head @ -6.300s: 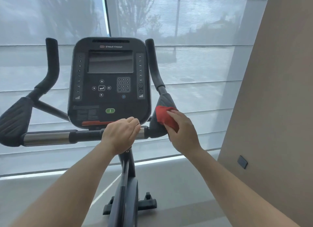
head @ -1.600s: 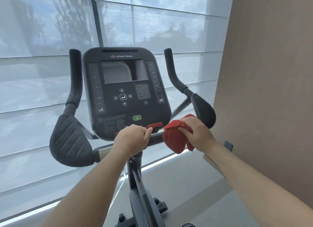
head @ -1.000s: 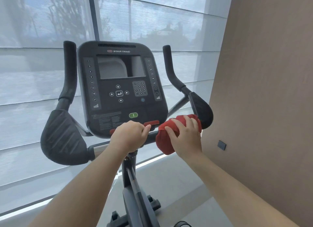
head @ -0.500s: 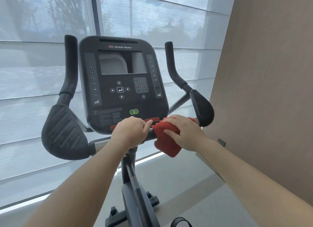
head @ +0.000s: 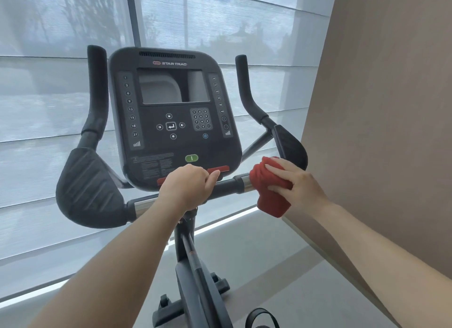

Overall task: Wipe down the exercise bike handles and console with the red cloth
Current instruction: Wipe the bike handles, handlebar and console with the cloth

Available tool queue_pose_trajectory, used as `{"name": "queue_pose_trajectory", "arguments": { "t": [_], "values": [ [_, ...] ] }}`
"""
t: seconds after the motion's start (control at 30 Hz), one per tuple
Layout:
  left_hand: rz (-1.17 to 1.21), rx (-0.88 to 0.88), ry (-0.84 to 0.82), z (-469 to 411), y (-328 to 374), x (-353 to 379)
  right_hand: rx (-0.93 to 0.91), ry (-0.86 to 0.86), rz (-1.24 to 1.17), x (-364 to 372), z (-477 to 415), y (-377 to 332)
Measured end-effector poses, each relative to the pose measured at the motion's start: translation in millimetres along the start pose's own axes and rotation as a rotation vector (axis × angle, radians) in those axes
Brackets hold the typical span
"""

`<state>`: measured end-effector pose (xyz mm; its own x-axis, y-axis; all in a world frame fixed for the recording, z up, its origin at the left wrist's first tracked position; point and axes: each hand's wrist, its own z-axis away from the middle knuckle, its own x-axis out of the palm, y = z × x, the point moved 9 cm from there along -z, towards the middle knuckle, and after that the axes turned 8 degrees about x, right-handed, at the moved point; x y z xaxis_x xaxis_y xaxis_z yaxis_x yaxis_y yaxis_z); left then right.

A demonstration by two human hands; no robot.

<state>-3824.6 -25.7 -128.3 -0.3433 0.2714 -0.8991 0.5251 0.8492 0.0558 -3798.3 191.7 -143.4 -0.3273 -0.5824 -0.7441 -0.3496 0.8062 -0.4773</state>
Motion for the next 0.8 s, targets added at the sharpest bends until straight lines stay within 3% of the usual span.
{"name": "queue_pose_trajectory", "arguments": {
  "t": [0.27, 0.53, 0.67, 0.8],
  "values": [
    [-0.022, -0.017, -0.002, 4.4, -1.1, 1.4, -0.207, 0.042, 0.060, 22.8, 13.6, -34.2],
    [-0.029, -0.009, -0.005, 5.3, 1.5, -0.1, -0.081, 0.149, 0.073, -9.9, 9.6, 8.3],
    [-0.018, 0.007, -0.018, 4.5, 1.8, -0.3, -0.014, 0.173, 0.000, 6.6, 12.7, -10.4],
    [0.011, -0.015, 0.039, 9.0, -5.3, -5.6, -0.122, 0.111, 0.033, 43.1, 23.4, -60.4]
  ]
}}
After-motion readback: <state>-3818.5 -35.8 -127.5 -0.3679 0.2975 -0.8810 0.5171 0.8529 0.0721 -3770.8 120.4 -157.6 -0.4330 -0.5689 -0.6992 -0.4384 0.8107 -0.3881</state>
